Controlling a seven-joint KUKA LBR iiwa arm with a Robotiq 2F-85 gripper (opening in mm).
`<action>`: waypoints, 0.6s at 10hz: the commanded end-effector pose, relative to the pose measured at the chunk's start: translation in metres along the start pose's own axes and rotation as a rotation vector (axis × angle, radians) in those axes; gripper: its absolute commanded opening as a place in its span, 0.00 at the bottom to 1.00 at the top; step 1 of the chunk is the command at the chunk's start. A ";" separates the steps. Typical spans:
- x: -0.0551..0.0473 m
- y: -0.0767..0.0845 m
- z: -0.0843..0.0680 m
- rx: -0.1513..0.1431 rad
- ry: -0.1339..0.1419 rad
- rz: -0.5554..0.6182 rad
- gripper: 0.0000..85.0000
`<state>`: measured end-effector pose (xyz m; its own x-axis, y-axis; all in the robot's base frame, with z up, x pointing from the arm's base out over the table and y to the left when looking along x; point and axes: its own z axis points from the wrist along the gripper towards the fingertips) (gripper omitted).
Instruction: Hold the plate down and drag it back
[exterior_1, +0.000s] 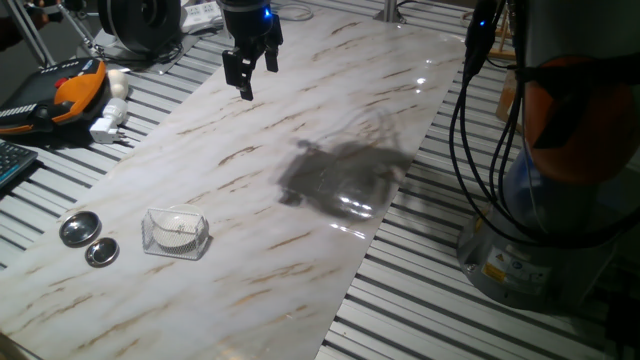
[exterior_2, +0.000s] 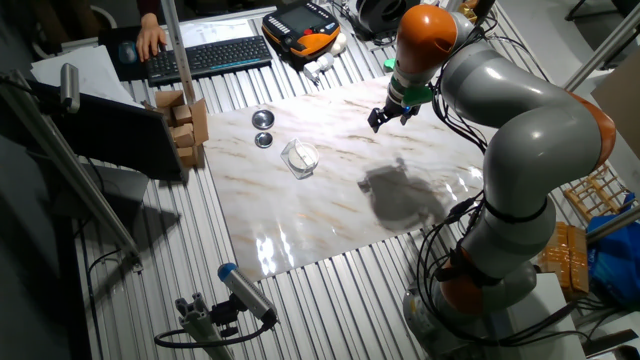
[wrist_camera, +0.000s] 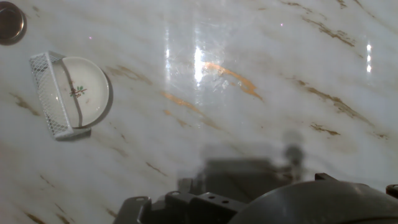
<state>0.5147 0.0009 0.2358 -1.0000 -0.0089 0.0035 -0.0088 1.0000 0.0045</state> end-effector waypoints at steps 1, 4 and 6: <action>0.000 0.000 -0.001 -0.004 0.057 -0.061 0.00; -0.001 0.001 -0.004 0.001 0.062 -0.058 0.00; -0.001 0.001 -0.004 0.001 0.057 -0.056 0.00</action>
<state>0.5158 0.0021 0.2396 -0.9960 -0.0652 0.0608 -0.0650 0.9979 0.0052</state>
